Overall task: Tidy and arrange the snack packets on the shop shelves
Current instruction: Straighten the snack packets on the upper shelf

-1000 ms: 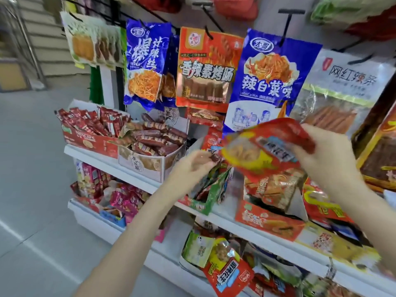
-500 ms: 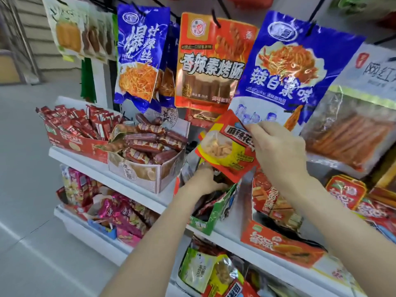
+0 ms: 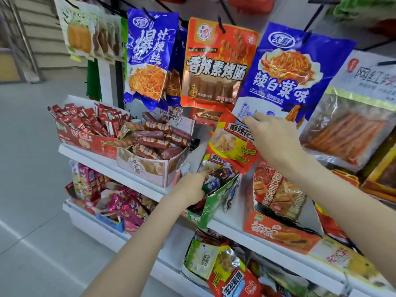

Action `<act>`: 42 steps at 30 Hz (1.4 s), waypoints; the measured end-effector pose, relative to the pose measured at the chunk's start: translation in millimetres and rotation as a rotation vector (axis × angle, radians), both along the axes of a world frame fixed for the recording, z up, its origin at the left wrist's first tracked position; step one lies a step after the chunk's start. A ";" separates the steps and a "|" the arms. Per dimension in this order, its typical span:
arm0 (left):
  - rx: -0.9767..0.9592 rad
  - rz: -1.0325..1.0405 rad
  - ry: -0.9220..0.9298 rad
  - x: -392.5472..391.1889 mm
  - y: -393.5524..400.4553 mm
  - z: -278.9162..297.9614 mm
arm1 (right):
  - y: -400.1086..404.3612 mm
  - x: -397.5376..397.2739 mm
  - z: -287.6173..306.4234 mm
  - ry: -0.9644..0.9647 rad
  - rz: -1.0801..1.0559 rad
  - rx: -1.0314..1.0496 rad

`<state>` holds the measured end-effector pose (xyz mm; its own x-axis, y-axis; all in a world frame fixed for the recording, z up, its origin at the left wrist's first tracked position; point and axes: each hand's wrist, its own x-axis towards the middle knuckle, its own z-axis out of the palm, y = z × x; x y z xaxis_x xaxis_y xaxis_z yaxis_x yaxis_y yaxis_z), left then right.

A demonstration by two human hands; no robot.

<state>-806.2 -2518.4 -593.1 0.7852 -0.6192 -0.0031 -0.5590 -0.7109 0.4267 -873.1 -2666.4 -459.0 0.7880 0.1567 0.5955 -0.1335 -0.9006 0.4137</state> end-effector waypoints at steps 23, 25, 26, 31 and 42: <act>0.175 -0.072 0.098 18.1 -29.2 7.1 | -4.5 -19.9 -39.8 0.317 -0.171 0.134; 0.131 -0.057 0.069 18.2 -28.9 5.7 | -7.6 -18.4 -40.1 0.227 -0.183 0.206; 0.098 -0.049 0.070 16.9 -27.9 5.0 | -7.0 -17.9 -41.7 0.209 -0.184 0.228; 0.042 0.009 -0.073 7.3 -19.1 4.9 | -4.6 -13.4 -42.9 0.192 -0.146 0.284; 0.021 -0.024 0.028 0.0 -6.4 9.3 | 5.2 -3.9 -57.7 0.327 -0.037 0.264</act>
